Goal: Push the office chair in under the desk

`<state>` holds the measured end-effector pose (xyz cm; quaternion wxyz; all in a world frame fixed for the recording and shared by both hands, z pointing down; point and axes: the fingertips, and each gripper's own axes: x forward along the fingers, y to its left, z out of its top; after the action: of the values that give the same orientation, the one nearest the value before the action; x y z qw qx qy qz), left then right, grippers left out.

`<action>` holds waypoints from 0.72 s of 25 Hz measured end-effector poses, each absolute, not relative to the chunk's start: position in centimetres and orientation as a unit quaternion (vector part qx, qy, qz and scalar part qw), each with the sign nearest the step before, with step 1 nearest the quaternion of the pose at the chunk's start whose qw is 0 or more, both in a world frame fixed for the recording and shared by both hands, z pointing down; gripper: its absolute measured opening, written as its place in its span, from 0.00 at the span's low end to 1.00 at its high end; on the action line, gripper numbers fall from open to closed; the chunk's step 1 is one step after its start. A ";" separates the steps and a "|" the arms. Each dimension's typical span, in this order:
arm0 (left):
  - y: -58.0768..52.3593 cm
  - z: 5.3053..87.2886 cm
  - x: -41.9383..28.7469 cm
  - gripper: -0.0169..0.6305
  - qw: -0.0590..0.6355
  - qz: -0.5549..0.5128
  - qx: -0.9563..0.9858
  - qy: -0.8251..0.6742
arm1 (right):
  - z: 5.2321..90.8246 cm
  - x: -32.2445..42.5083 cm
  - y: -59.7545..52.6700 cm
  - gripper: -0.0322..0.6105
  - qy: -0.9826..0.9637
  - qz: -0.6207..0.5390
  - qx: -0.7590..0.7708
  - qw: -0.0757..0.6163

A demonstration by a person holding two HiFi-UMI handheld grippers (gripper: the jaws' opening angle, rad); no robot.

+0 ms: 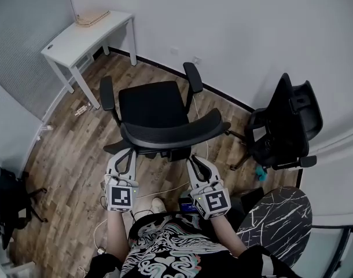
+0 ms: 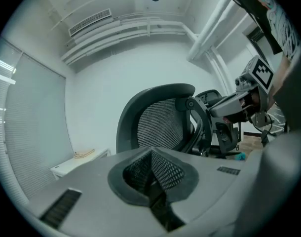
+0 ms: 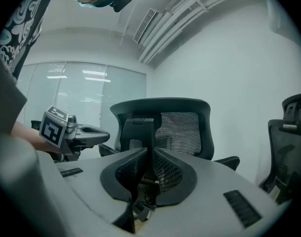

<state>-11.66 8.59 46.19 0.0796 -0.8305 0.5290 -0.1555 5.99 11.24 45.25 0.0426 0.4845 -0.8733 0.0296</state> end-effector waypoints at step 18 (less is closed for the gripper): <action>9.1 49.6 -12.4 0.29 0.133 -0.320 -0.832 0.432 | 45.6 4.7 10.8 0.21 -0.878 0.046 0.473 0.052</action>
<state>-12.45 9.11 49.56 0.1333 -0.8322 0.4324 -0.3205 4.74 10.85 45.63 0.0517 0.4732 -0.8782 0.0461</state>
